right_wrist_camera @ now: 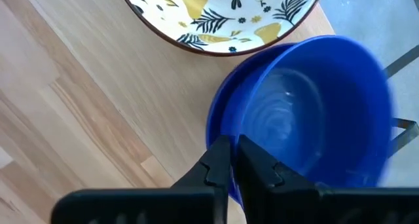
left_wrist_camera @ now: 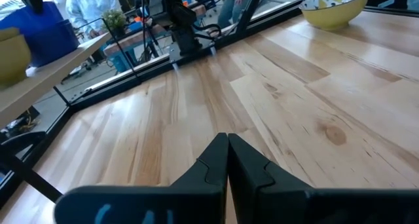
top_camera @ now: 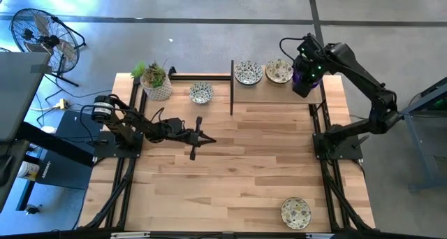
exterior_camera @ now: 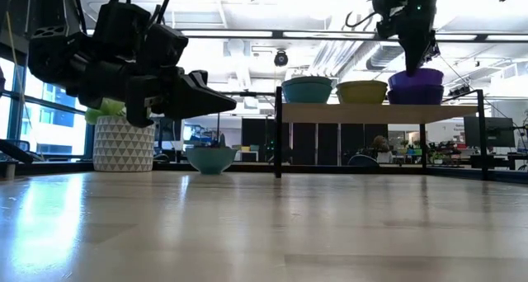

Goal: Pick & Place Mini bowls
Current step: Stack the violet bowl on the violet bowls on the shelf, then stack the blue patterned bowl on the blue patterned bowls on the shelf

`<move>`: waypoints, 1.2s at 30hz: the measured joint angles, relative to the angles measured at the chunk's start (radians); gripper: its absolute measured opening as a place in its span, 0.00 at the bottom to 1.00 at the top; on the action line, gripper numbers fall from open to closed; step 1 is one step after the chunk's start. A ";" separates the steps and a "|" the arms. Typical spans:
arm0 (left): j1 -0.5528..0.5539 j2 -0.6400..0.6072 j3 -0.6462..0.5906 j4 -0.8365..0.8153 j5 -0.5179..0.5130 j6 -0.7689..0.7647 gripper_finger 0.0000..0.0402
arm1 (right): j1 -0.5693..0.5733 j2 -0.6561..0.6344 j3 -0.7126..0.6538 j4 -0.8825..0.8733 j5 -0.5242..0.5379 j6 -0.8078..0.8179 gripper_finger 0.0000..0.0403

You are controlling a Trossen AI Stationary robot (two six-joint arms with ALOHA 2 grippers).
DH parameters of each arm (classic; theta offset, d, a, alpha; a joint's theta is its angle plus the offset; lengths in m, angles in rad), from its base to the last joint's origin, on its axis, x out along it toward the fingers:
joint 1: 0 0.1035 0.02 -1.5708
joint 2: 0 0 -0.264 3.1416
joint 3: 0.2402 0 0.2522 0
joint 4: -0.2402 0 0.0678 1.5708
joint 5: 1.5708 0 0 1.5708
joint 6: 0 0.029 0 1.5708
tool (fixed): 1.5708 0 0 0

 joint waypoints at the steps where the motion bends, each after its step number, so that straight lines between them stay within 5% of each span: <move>1: 0.000 0.000 0.000 -0.001 0.000 0.000 0.00 | 0.000 0.000 0.000 0.001 0.000 0.000 0.04; 13: 0.000 0.000 0.000 -0.001 0.001 0.000 0.00 | 0.000 -0.004 0.000 0.018 -0.013 0.016 0.28; 17: 0.000 0.000 0.000 -0.001 0.001 0.000 0.00 | 0.001 -0.023 0.000 0.029 -0.069 0.015 0.23; 23: 0.000 0.000 0.000 0.001 0.001 0.000 0.00 | 0.006 -0.113 -0.012 0.045 -0.047 0.016 0.03; 36: 0.000 0.000 0.000 0.025 -0.022 0.032 0.00 | 0.174 -0.679 -0.683 0.845 -0.284 0.159 0.01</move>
